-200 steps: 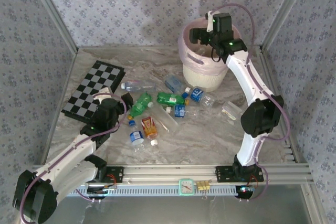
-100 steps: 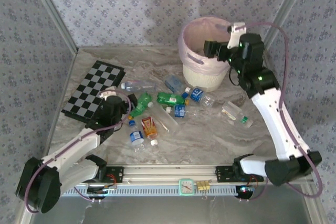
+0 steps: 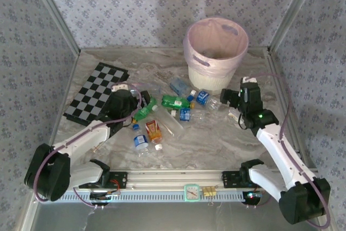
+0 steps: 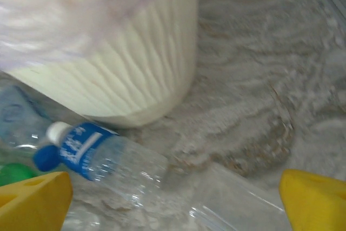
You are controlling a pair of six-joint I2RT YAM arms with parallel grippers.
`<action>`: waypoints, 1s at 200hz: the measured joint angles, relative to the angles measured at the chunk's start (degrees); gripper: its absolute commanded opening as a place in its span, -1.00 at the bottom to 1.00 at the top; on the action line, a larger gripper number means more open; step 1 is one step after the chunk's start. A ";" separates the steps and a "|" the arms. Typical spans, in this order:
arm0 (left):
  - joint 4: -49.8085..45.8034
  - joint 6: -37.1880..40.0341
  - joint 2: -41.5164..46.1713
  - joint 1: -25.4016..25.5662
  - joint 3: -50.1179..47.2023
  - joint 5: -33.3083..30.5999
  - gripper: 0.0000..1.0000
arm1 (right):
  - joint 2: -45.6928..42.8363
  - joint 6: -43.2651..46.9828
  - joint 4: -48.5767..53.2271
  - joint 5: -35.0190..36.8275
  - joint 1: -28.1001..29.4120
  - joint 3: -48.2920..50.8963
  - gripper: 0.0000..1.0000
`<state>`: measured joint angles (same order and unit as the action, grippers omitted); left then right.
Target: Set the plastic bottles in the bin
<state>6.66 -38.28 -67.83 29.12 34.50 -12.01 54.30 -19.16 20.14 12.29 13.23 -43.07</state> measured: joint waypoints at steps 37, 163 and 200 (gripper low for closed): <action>-0.02 0.02 -1.99 1.70 1.33 0.98 1.00 | 4.31 -1.36 -2.97 0.72 -5.11 3.04 1.00; -0.35 0.22 -2.84 2.89 2.47 1.77 1.00 | 27.02 6.23 -5.62 -13.79 -13.22 -0.48 1.00; -0.50 0.26 -2.82 2.89 2.47 1.75 1.00 | 26.91 6.60 -5.18 -17.53 -13.35 -0.46 1.00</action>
<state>6.15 -38.02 -70.65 32.01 36.97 -10.26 81.21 -12.56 14.96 -5.23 -0.12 -43.53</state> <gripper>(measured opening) 0.998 0.998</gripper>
